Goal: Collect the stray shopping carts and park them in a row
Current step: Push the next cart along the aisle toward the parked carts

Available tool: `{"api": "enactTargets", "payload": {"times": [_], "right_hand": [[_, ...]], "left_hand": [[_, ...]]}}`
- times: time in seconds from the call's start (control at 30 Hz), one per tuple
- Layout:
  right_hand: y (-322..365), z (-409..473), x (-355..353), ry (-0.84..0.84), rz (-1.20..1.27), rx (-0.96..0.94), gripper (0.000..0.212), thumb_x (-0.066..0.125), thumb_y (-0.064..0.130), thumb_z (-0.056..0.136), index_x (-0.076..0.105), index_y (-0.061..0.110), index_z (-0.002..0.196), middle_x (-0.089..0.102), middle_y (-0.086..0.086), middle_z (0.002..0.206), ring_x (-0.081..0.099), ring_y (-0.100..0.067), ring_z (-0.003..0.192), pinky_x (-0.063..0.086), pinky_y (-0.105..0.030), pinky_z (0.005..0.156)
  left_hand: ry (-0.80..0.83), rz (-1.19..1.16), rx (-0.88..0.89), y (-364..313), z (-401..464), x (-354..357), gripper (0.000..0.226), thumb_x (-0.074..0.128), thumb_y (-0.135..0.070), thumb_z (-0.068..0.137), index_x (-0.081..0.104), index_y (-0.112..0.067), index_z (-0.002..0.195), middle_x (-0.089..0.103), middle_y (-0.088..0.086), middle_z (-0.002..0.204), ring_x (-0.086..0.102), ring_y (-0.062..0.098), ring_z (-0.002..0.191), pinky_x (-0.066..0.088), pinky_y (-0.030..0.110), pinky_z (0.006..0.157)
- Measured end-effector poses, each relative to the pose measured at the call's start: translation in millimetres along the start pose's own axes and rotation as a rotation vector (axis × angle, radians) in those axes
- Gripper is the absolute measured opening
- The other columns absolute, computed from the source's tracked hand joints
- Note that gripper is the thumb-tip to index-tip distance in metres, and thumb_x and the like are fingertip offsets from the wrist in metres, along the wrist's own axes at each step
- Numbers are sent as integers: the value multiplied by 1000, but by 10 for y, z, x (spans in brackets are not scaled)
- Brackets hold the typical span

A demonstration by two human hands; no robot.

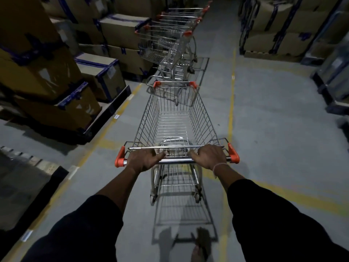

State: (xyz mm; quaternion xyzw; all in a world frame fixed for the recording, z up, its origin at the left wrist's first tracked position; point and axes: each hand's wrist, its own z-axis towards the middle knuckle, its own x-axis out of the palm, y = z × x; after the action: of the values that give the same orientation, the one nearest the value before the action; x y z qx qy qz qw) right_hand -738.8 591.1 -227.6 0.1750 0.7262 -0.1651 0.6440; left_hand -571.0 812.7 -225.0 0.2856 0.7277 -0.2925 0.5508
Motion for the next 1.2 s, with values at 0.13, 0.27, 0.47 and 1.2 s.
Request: {"api": "enactTargets", "payload": {"times": [0.13,0.27,0.47,1.2], "right_hand": [[-355,666,-53,17,14,-38,99,-1,80,82,65,10,63,55,-5,61,61,-26,65,42,-32,63],[-688,1287,-83,41,14,-90,97,2,80,87,66,11,63,56,-2,58,57,-20,57,40,-29,61],[-1082,2311,-203,32,8,-130,86,16,76,97,67,13,66,62,-5,65,60,-21,63,41,-29,63],[-2303,6493,-659,65,0,-286,90,14,80,92,68,13,65,62,-3,62,60,-20,60,55,-36,75]], "left_hand": [[-11,-13,-46,-145,605,-141,95,8,-93,81,74,-25,96,74,4,95,68,23,92,50,34,81],[-10,-13,-88,-253,1172,-241,81,20,-85,92,74,-25,99,75,4,100,68,24,98,47,35,82],[6,-23,-135,-302,2108,-421,78,21,-83,94,72,-24,96,73,4,98,67,25,95,46,34,79],[110,-192,-268,-169,5917,-1288,79,14,-87,88,65,-28,82,73,-3,87,65,17,88,45,33,81]]}}
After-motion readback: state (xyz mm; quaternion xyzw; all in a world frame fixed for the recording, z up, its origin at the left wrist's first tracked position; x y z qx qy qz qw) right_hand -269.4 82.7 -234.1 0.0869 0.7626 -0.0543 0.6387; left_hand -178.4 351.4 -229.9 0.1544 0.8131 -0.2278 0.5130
